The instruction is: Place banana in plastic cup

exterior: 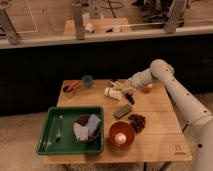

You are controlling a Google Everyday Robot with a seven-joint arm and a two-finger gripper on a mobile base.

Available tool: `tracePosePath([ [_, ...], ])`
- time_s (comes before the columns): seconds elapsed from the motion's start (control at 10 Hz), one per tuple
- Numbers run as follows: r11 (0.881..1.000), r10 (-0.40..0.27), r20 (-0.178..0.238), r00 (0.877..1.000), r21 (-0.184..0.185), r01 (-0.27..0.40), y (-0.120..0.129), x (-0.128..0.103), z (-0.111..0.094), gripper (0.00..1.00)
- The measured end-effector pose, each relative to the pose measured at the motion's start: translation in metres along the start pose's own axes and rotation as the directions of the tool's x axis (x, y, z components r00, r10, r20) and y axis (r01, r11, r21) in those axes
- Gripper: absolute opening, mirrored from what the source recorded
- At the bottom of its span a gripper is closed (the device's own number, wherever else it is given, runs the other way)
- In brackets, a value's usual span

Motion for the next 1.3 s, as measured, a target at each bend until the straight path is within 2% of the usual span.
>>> tracePosePath([
  [0.2,1.0,-0.011,0.104,0.995,-0.013,0.012,-0.005,-0.022,0.001,0.0],
  [0.3,1.0,-0.013,0.143,0.99,-0.024,0.017,-0.005,-0.025,-0.001,0.0],
  [0.4,0.999,-0.015,0.157,0.987,-0.027,0.02,-0.006,-0.028,-0.002,0.0],
  [0.9,1.0,-0.016,0.164,0.986,-0.019,0.019,-0.007,-0.029,-0.002,0.0],
  [1.1,1.0,-0.017,0.201,0.98,0.013,0.015,-0.015,-0.038,0.002,0.0],
  [1.3,1.0,-0.019,0.258,0.966,0.018,0.015,-0.026,-0.061,0.022,0.0],
])
